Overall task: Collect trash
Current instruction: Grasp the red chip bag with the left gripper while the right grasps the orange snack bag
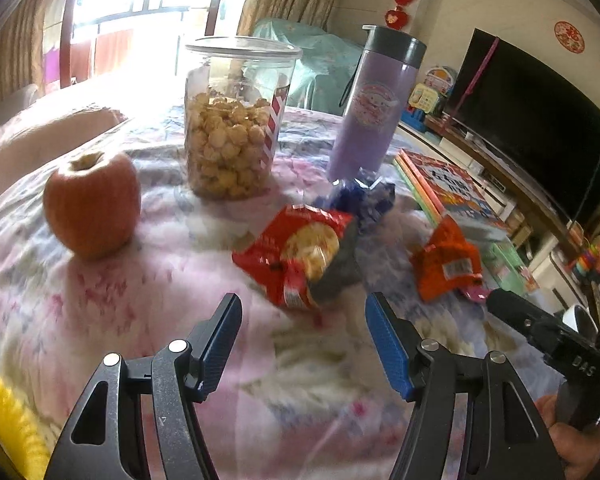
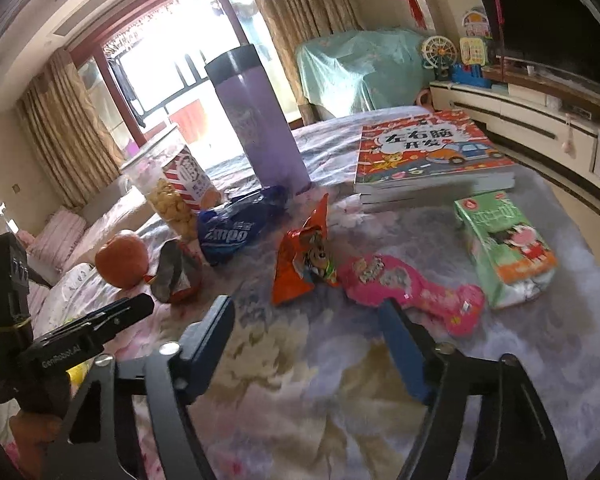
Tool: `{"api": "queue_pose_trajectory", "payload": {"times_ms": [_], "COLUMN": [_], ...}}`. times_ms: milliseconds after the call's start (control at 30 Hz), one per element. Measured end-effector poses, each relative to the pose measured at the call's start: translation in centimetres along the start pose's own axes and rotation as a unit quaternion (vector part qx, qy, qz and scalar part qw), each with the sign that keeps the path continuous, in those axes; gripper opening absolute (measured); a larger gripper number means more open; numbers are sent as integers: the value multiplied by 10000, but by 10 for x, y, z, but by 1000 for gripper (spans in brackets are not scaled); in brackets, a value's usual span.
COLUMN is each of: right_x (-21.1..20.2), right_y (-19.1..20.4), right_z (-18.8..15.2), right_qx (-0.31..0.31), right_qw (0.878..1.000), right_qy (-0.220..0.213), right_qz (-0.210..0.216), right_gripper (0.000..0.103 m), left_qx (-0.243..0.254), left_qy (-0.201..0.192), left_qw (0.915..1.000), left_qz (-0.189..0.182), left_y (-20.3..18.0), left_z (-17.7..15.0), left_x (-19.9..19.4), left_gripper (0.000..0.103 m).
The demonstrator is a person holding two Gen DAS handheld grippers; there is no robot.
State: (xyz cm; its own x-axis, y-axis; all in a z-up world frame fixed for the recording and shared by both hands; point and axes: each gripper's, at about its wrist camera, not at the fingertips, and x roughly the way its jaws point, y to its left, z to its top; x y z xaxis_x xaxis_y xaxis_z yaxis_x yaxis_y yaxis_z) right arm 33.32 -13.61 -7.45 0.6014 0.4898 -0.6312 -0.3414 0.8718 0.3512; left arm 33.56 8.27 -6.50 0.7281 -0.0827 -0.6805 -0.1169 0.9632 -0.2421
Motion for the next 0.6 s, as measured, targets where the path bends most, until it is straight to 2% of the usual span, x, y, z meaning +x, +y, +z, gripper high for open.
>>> {"api": "queue_pose_trajectory", "payload": {"times_ms": [267, 367, 400, 433, 500, 533, 600], "right_x": [31, 39, 43, 46, 51, 50, 42], "right_y": [3, 3, 3, 2, 1, 1, 2], "right_z": [14, 18, 19, 19, 17, 17, 15], "right_qx": [-71, -131, -137, -130, -99, -99, -138], "right_qw": [9999, 9997, 9997, 9996, 9993, 9993, 9996], "right_qy": [99, 103, 145, 196, 346, 334, 211], "right_qz": [-91, -162, -171, -160, -138, -130, -93], "right_gripper": [70, 64, 55, 38, 17, 17, 16], "left_qx": [135, 197, 207, 223, 261, 274, 280], "left_qy": [143, 217, 249, 294, 366, 317, 237], "left_qw": [9998, 9996, 9995, 9993, 9990, 9991, 9993], "left_qz": [59, 55, 41, 43, 35, 24, -18], "left_y": [2, 0, 0, -1, -2, -2, -3], "left_z": [11, 13, 13, 13, 13, 12, 11], "left_x": [36, 45, 47, 49, 52, 50, 46], "left_gripper": [61, 45, 34, 17, 11, 6, 3]}}
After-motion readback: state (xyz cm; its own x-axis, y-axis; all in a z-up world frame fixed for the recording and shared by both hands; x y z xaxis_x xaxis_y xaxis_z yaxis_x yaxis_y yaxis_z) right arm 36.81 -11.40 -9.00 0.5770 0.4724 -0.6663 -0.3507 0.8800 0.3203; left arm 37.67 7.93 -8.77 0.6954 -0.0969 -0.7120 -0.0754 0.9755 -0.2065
